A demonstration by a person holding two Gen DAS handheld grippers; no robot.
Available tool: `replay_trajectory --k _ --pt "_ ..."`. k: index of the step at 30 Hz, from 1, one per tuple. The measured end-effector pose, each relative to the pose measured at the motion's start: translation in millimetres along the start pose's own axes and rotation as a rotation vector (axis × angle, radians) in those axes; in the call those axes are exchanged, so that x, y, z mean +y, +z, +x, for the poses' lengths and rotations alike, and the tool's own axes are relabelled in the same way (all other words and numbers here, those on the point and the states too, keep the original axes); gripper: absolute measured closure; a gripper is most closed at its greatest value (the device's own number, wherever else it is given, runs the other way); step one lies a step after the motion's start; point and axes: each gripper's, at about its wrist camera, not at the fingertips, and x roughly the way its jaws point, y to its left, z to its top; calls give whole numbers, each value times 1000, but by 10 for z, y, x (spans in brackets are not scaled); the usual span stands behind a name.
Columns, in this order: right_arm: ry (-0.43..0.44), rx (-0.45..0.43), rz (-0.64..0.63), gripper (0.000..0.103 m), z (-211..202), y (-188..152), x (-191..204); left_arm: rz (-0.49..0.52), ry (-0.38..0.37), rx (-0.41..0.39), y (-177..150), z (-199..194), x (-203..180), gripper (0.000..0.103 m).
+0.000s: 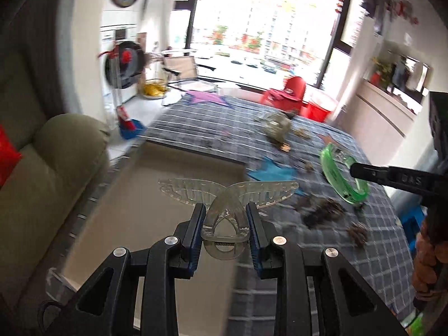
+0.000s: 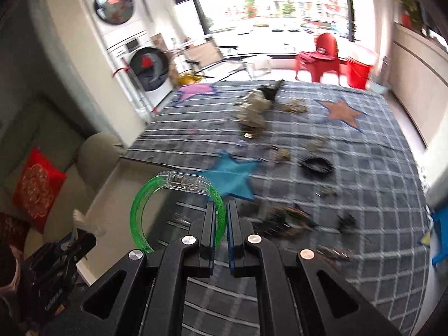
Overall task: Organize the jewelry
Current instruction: 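Carry clear claw clip with left tool and green bangle with right tool to box, then open left tool releasing claw clip in box while right tool releases bangle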
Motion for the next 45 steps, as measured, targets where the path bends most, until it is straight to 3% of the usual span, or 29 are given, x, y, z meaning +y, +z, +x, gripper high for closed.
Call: replay_trajectory --k 8,13,20,31,32,33,34,35,39,41,42,43,45 --pt "57 55 -116 95 529 280 700 -36 107 68 231 460 539 72" --pt "42 122 -162 96 1048 287 917 -26 165 132 222 917 678 72" --pt "6 208 -170 96 1588 223 939 -47 204 185 247 1282 840 72" --pt "-22 261 -195 96 1993 140 976 -22 238 259 196 1593 809 71" --pt "-22 264 -198 96 2010 137 979 -25 238 259 195 1590 814 61" --pt "-23 263 -203 95 2017 136 991 -29 248 258 197 1590 821 36" --pt "-27 264 -210 95 2022 136 1005 -33 256 250 197 1578 833 25" --pt "-25 267 -211 95 2026 135 1013 -39 265 232 202 1549 846 21" --pt "-4 281 -202 95 2041 134 1011 -32 277 213 236 1496 851 21" --pt "11 290 -186 91 2031 150 999 -22 284 216 241 1497 837 21" --pt "18 288 -175 81 2012 164 991 -20 286 218 245 1494 831 21" --pt "25 276 -167 64 1965 184 980 -21 287 221 244 1487 827 21" --pt "39 245 -164 52 1871 221 968 -21 290 220 241 1462 815 21"
